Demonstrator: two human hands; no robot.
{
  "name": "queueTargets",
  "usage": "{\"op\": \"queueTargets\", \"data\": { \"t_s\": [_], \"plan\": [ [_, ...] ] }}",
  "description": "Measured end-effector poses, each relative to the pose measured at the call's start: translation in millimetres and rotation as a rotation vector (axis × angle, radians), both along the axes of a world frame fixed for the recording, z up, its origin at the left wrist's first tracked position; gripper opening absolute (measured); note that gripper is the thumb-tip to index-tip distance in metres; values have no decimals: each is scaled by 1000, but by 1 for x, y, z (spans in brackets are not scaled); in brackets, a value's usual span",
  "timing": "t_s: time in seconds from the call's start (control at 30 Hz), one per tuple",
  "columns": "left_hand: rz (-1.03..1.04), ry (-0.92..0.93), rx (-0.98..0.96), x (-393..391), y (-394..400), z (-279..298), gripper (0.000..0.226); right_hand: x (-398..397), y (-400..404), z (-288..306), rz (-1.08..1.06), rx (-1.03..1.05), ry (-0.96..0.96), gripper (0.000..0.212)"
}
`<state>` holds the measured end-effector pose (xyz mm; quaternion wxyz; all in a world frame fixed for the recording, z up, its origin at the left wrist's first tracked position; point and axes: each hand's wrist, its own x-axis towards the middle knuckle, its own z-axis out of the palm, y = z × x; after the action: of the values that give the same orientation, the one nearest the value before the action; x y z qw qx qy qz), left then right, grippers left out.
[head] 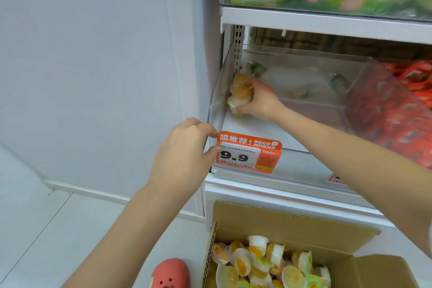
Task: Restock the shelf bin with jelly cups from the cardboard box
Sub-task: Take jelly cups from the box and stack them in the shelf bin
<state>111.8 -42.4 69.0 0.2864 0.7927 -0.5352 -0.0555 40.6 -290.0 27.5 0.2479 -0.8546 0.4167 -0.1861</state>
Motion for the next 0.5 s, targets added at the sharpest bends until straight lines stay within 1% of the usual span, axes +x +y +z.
{"op": "queueTargets", "data": {
  "t_s": [0.1, 0.27, 0.4, 0.5],
  "plan": [
    [-6, -1, -3, -2, 0, -1, 26, -2, 4, 0, -8, 15, -66, 73],
    [1, -4, -4, -6, 1, 0, 26, -1, 8, -2, 2, 0, -104, 69],
    [10, -10, -2, -5, 1, 2, 28, 0, 4, -5, 7, 7, -80, 73],
    [34, -20, -11, -5, 3, 4, 37, -4, 4, -2, 23, 50, -70, 81]
  ]
}}
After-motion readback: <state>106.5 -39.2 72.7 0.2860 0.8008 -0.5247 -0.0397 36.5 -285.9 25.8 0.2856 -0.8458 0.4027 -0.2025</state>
